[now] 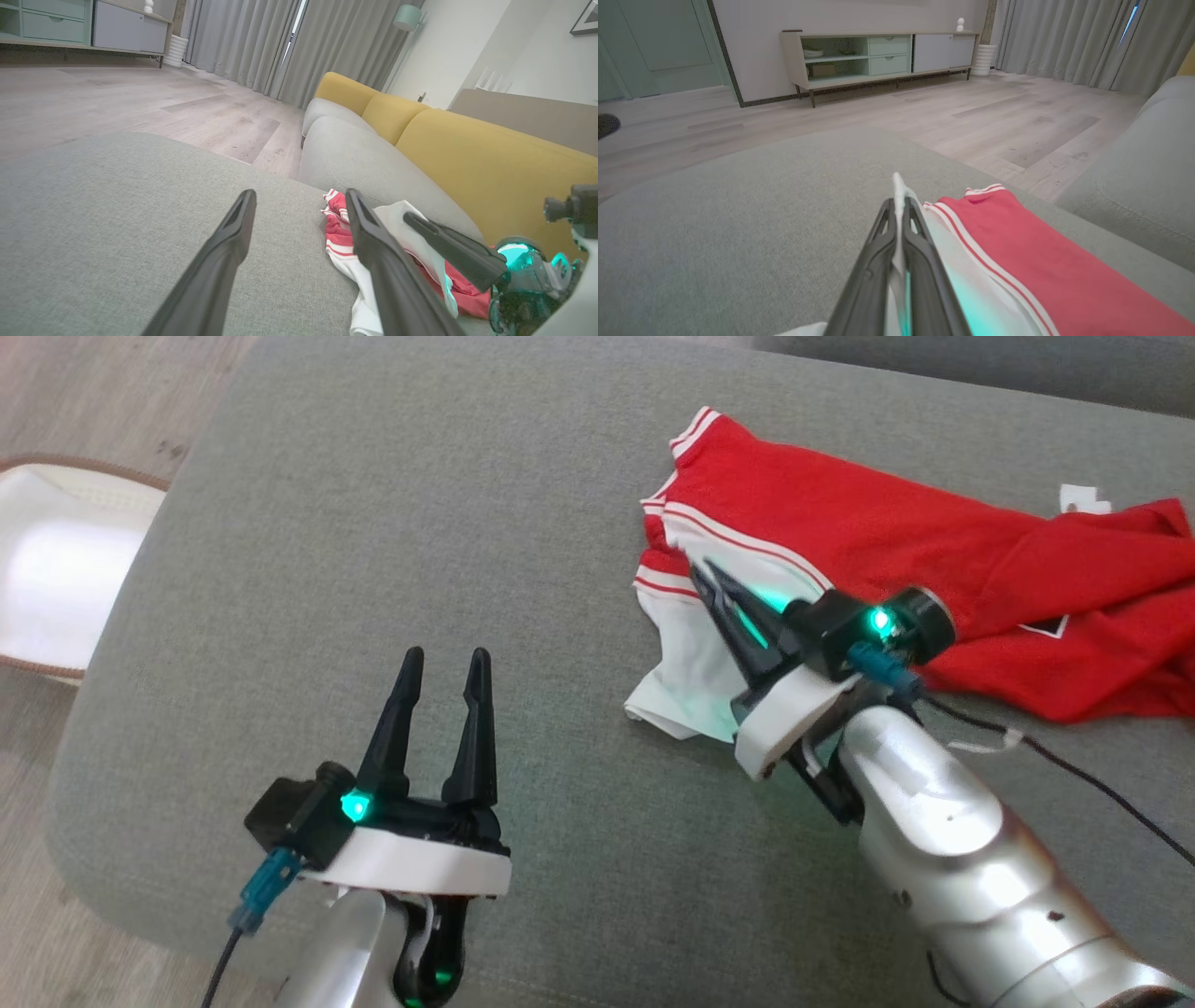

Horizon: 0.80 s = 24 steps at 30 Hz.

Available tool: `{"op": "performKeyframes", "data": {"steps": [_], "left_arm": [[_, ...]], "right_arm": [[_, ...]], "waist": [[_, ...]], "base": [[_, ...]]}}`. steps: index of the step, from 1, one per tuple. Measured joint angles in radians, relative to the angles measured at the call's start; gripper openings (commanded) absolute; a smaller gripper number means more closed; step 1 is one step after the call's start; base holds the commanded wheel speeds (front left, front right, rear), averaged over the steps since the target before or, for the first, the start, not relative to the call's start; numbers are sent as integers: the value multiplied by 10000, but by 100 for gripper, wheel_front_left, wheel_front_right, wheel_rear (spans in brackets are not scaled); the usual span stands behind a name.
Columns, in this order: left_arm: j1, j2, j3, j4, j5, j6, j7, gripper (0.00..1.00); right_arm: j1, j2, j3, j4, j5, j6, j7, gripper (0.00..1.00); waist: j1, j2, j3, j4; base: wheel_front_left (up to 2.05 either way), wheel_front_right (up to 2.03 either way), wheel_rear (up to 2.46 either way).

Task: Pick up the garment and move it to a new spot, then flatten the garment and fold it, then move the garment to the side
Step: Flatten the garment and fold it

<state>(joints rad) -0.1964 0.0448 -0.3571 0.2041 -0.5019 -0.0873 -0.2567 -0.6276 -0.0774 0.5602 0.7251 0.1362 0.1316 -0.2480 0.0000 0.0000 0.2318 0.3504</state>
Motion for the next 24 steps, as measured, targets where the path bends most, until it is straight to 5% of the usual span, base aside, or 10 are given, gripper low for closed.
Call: {"op": "performKeyframes", "data": {"steps": [5,11,18,20,21,23,24], "left_arm": [[-2,0,-13,-13,13,-10,0,100],[-24,0,-268,-59,-111,-21,0,100],[-279,-6,-660,-71,-384,-29,0,100],[-394,-10,-738,-69,-449,-88,0,100],[-442,-10,-771,-69,-456,-90,0,100],[-485,-10,-892,-73,-525,-96,0,100],[-484,-10,-945,-75,-535,-96,0,100]], "right_arm": [[-374,-378,-326,-763,134,0,150,0],[-2005,-1954,-780,-1333,339,0,1139,0],[-4750,-3530,-918,-125,136,0,1601,0],[-5690,-3666,-1039,550,-213,0,1331,48],[-6119,-3638,-1218,938,-299,0,1216,38],[-6853,-3565,-1494,1616,-560,0,888,100],[-7152,-3498,-1613,1948,-784,0,775,100]], "waist": [[0,0,-19,-47],[0,0,236,243],[1,0,709,877],[2,0,850,1074],[1,0,915,1168],[1,0,1034,1345],[1,0,1095,1414]], "base": [[0,0,0],[0,0,0],[0,0,0],[0,0,0],[0,0,0],[0,0,0],[0,0,0]]}}
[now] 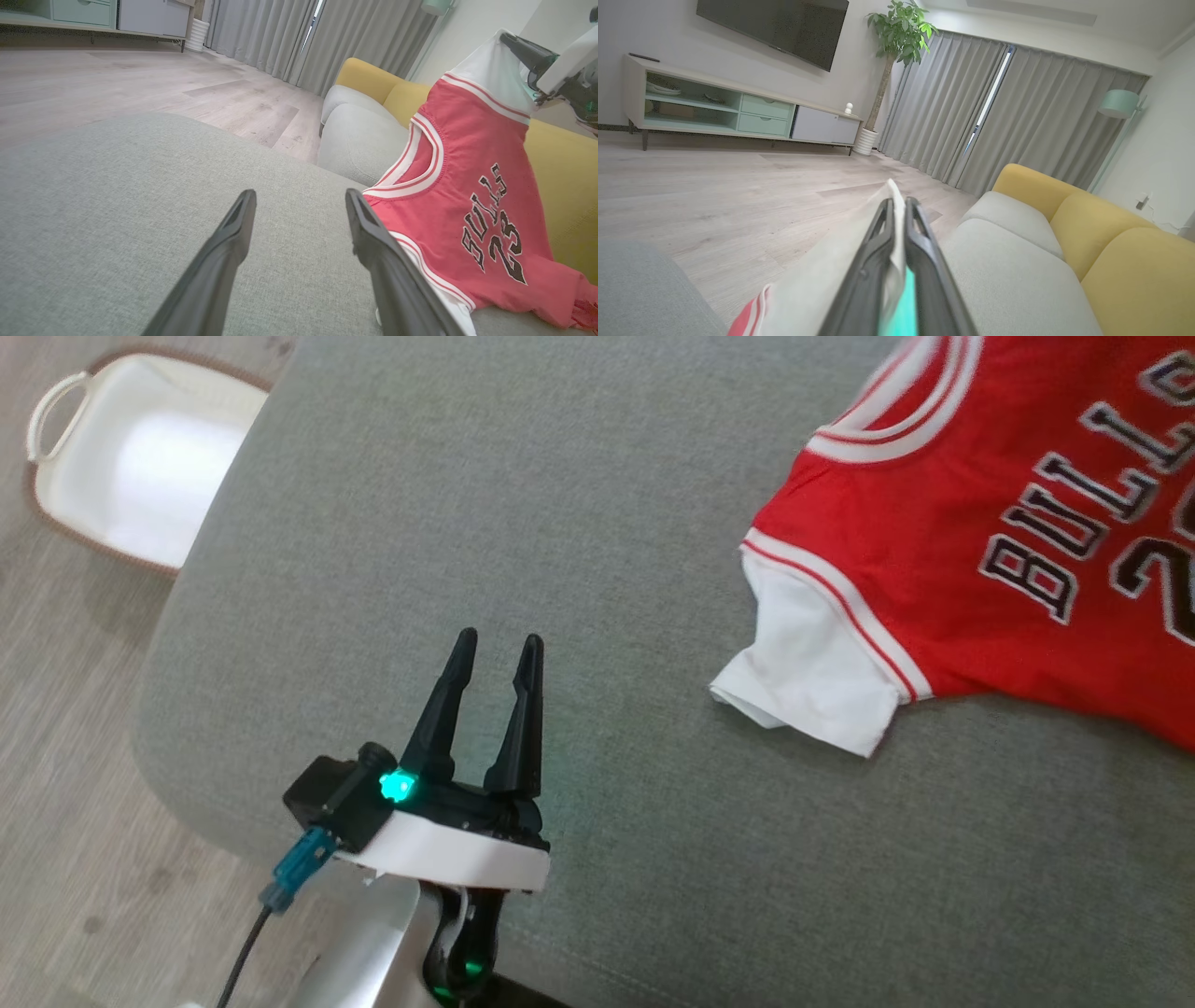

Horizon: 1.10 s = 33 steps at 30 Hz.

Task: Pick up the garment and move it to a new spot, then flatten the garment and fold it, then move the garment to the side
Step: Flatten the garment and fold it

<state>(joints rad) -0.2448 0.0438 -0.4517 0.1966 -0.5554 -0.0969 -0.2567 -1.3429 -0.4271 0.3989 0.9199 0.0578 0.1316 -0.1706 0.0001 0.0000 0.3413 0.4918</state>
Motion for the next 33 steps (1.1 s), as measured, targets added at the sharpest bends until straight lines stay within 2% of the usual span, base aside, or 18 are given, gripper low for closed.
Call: {"op": "performKeyframes", "data": {"steps": [6,10,13,17,22,33], "left_arm": [[-18,-2,0,-4,-2,36,0,100],[-19,-2,58,2,12,58,0,100],[-21,-6,259,2,132,58,0,100],[-19,-6,644,33,391,52,0,100],[10,-4,1127,151,773,23,0,100],[472,-2,1900,280,1216,-107,0,100]], "right_arm": [[-579,740,-594,1406,-936,0,-514,100],[-432,1110,-821,1659,-1009,0,-757,100],[265,1214,-878,1542,-846,0,-803,100],[1883,1411,-1058,326,-291,0,-803,100],[3950,1708,-1766,-1471,385,0,-805,100],[9234,3196,-3567,-5037,127,0,-805,100]], "waist": [[1,-1,162,44],[-1,0,45,-272],[-1,0,-86,-598],[-1,0,-317,-1131],[-2,0,-679,-1922],[-2,0,-1476,-3617]], "base": [[0,0,0],[0,0,0],[0,0,0],[0,0,0],[0,0,0],[0,0,0]]}}
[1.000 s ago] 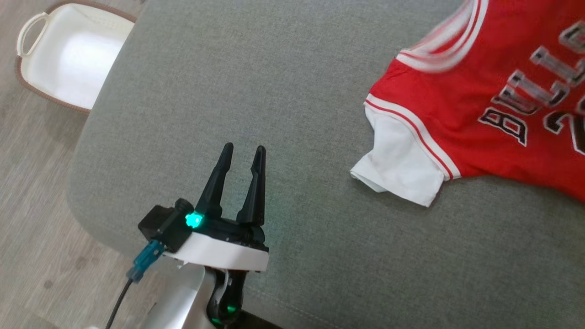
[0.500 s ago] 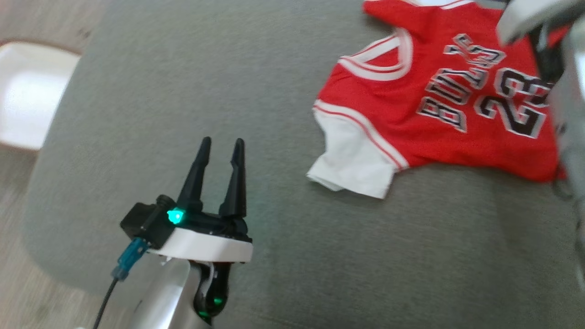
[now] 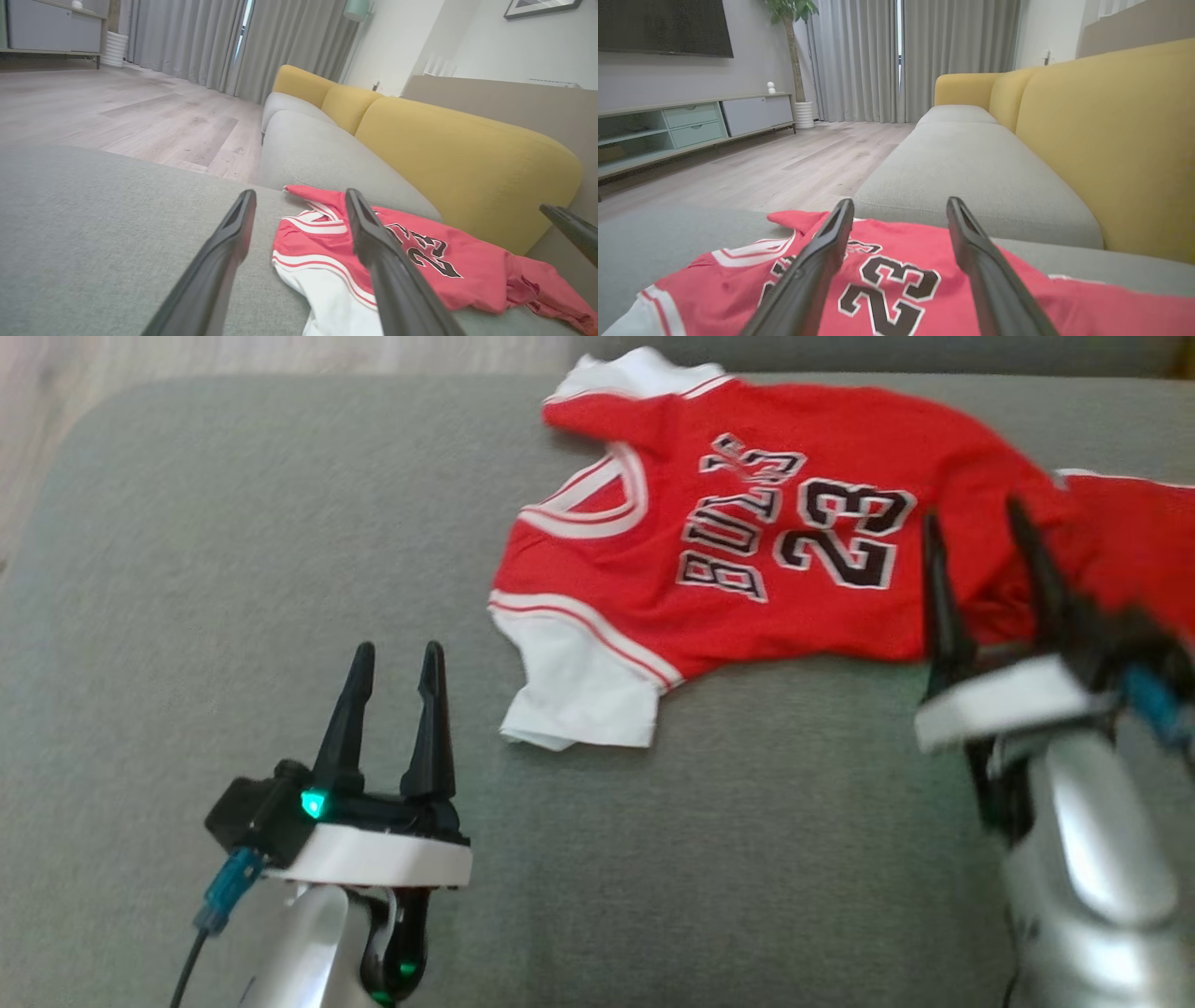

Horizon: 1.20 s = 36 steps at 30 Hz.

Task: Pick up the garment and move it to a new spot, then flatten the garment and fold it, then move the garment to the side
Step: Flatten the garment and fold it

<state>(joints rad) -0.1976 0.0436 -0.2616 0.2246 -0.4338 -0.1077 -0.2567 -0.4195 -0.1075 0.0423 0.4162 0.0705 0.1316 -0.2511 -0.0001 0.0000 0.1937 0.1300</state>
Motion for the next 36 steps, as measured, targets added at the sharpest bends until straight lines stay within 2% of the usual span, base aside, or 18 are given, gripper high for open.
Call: {"op": "performKeyframes", "data": {"steps": [3,10,21,28,36], "left_arm": [[99,2,63,44,117,-71,0,100],[256,4,92,173,123,-86,0,100],[248,6,-33,479,146,-169,0,100],[48,8,-974,1983,265,-173,2,100],[-827,4,-1070,3367,272,-86,0,100]], "right_arm": [[1159,368,-295,-823,-77,0,0,100],[2703,485,-481,-1766,261,0,0,100],[2642,558,-431,-2036,249,0,0,100],[2642,560,-500,-2094,249,0,0,100],[2629,564,-470,-2104,247,0,0,100]], "waist": [[0,0,-187,-308],[0,0,-343,-676],[1,0,-252,-690],[2,0,-77,-705],[2,0,151,-882]], "base": [[0,0,0],[0,0,0],[0,0,0],[0,0,0],[0,0,0]]}}
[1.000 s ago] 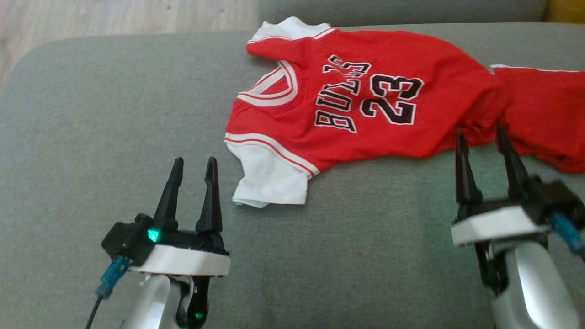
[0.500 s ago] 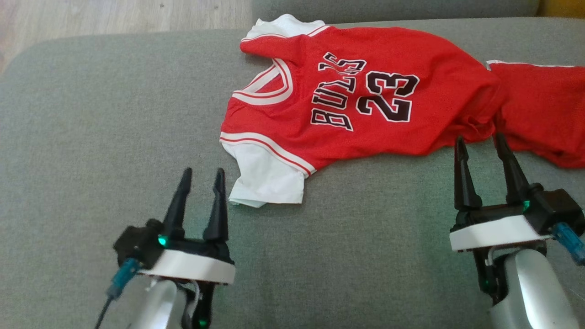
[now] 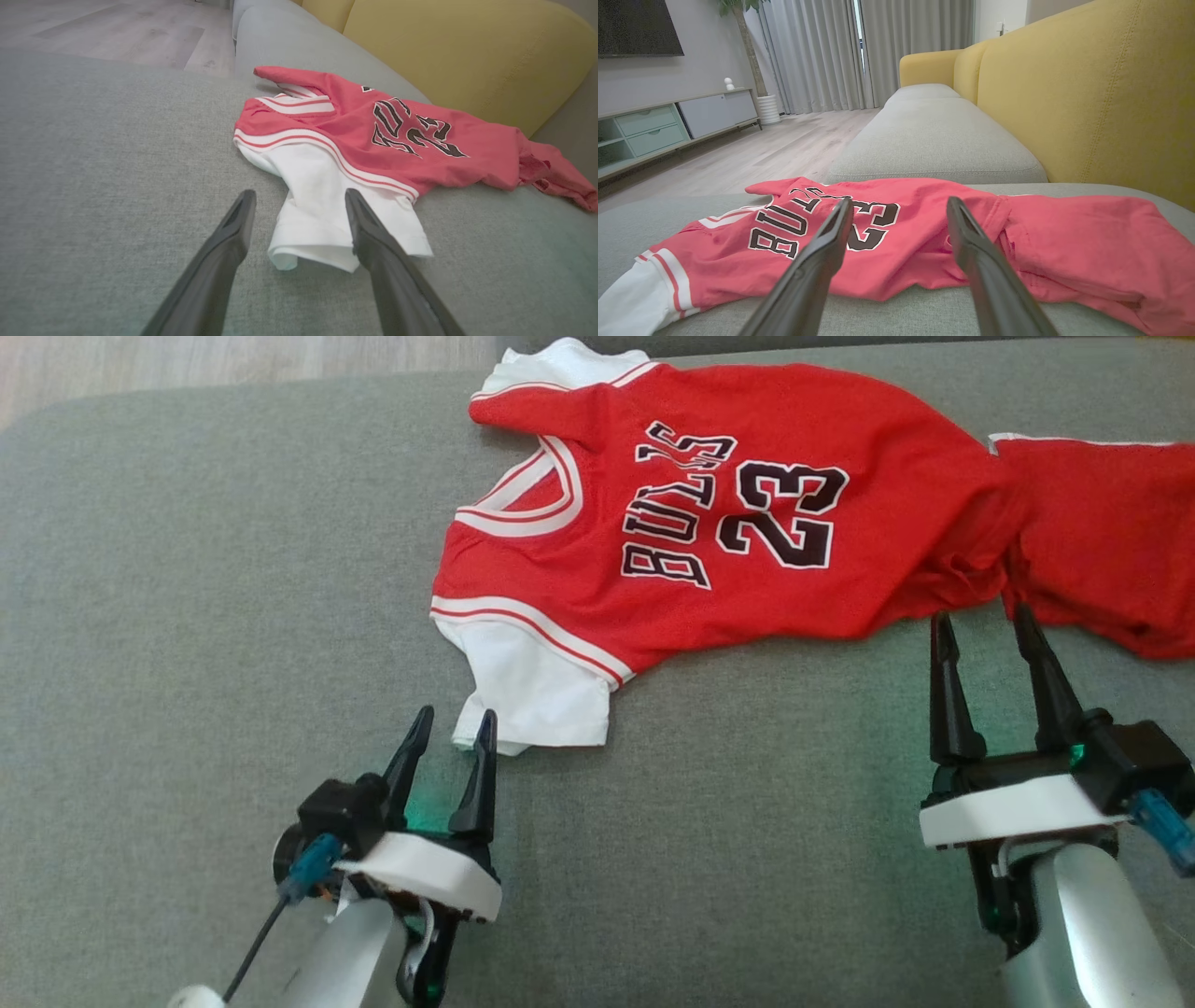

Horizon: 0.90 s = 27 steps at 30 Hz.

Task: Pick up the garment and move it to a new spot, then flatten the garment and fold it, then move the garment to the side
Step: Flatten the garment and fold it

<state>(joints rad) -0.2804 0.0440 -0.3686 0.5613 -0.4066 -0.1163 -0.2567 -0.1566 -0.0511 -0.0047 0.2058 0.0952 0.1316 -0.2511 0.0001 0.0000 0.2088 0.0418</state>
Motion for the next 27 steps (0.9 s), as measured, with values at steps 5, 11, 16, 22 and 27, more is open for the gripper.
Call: {"op": "performKeyframes", "data": {"steps": [5,11,16,22,27], "left_arm": [[-369,-6,-293,846,-165,111,71,100],[-744,-10,-522,1576,-263,297,90,100],[-1286,-19,-681,2207,-267,382,138,60],[-1464,-25,-765,2433,-368,476,130,0],[-1373,-15,-186,1471,-320,849,84,0]], "right_arm": [[-21,2,-4,0,2,0,0,100],[-238,2,12,-8,2,0,0,100],[-241,2,10,-10,2,0,0,100],[-242,4,-69,288,-17,0,0,100],[-472,17,-458,1097,-201,0,148,100]], "waist": [[0,0,132,-101],[0,0,240,-248],[0,0,335,-390],[0,0,281,-357],[0,0,154,-100]], "base": [[0,0,0],[0,0,0],[0,0,0],[0,0,0],[0,0,0]]}}
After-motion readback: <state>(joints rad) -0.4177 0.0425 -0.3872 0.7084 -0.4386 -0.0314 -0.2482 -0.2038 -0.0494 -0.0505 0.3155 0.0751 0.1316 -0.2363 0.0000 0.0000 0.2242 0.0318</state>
